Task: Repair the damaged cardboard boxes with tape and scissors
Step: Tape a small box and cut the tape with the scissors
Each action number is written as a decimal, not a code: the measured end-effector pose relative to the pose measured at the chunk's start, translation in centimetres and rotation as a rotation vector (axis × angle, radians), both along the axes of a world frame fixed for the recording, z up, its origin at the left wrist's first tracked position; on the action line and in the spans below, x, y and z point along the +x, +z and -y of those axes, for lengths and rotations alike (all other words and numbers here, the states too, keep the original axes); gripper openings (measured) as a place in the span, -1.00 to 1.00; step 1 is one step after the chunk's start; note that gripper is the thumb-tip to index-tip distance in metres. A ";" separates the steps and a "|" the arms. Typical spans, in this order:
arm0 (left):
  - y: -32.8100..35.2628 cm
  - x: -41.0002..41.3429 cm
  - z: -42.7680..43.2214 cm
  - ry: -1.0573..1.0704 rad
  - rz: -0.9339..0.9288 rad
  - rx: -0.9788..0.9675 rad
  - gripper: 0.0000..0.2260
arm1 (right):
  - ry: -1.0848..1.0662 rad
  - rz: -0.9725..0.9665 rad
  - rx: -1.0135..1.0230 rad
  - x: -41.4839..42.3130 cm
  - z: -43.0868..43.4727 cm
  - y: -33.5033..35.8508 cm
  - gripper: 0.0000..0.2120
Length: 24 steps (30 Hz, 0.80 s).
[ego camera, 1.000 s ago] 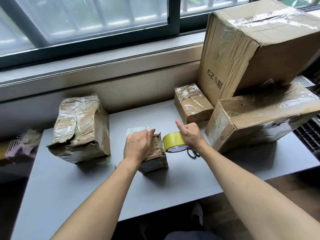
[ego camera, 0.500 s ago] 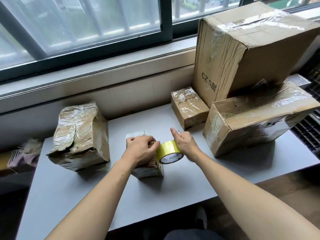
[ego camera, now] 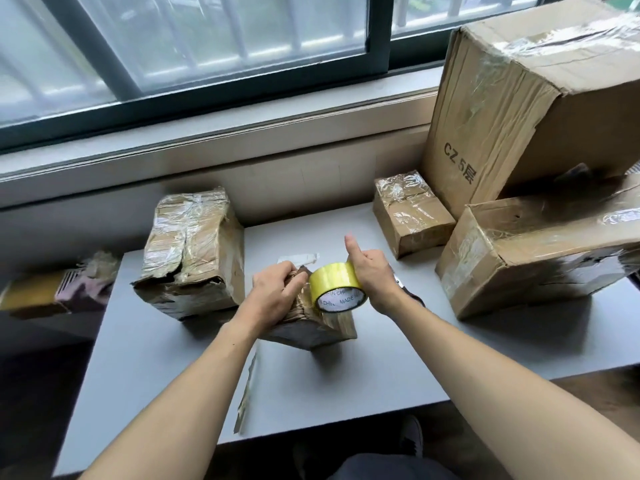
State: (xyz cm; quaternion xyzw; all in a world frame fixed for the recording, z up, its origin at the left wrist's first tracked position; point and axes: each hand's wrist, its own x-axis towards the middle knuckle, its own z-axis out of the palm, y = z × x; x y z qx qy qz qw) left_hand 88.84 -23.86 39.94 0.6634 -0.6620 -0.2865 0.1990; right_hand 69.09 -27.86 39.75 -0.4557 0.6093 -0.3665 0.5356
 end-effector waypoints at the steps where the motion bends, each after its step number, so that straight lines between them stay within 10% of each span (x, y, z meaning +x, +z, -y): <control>1: -0.2 -0.1 -0.1 0.019 -0.112 0.037 -0.74 | -0.001 0.021 -0.010 0.1 0.4 0.9 -0.49; 7: -3.7 -0.9 -1.7 0.051 -0.486 0.221 -0.81 | 0.306 -0.169 -0.150 1.1 -0.3 1.3 -0.45; 18: -8.5 -0.6 -3.9 0.132 -0.414 0.167 -0.74 | 0.217 -0.194 -0.011 3.7 -2.4 -1.8 -0.38; 24: -9.1 -0.9 -3.1 0.180 -0.334 0.189 -0.90 | 0.388 -0.515 -0.140 4.1 -1.3 -0.5 -0.38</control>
